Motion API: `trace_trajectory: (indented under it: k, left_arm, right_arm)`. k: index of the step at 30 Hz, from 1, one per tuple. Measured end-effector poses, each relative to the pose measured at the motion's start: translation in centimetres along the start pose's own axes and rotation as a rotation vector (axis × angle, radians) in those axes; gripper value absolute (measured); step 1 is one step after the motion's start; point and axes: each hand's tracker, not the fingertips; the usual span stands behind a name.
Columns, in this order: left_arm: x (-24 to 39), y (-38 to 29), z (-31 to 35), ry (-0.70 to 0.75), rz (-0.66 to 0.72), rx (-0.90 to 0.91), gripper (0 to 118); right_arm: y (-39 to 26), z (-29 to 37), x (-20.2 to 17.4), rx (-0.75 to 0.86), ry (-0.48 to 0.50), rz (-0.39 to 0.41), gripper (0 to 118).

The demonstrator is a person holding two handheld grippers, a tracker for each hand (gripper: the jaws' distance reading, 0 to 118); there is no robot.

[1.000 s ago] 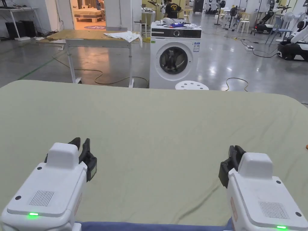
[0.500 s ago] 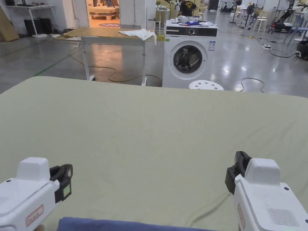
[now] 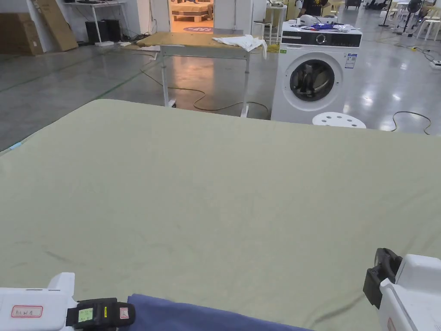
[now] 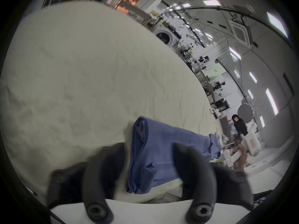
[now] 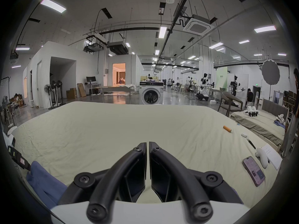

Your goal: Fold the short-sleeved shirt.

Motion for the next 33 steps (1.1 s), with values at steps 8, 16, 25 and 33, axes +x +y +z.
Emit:
trace_trajectory:
  k: [8, 16, 25, 33]
  left_arm:
    - [-2.7, -0.7, -2.6, -0.294, 0.153, -0.080, 93]
    - [-1.0, -1.3, -5.8, -0.136, 0.063, -0.142, 4]
    - [2.7, -0.4, -2.0, -0.110, 0.034, -0.057, 2]
    - [6.1, 2.2, 3.4, -0.007, -0.079, 0.036, 2]
  right_arm:
    - [-0.3, 0.2, 0.5, -0.023, 0.005, 0.013, 2]
    - [-0.3, 0.3, 0.4, -0.036, 0.026, 0.025, 2]
    - [-0.1, 0.1, 0.4, -0.029, 0.046, 0.026, 2]
    - [-0.1, -0.7, 1.1, -0.031, 0.057, 0.007, 2]
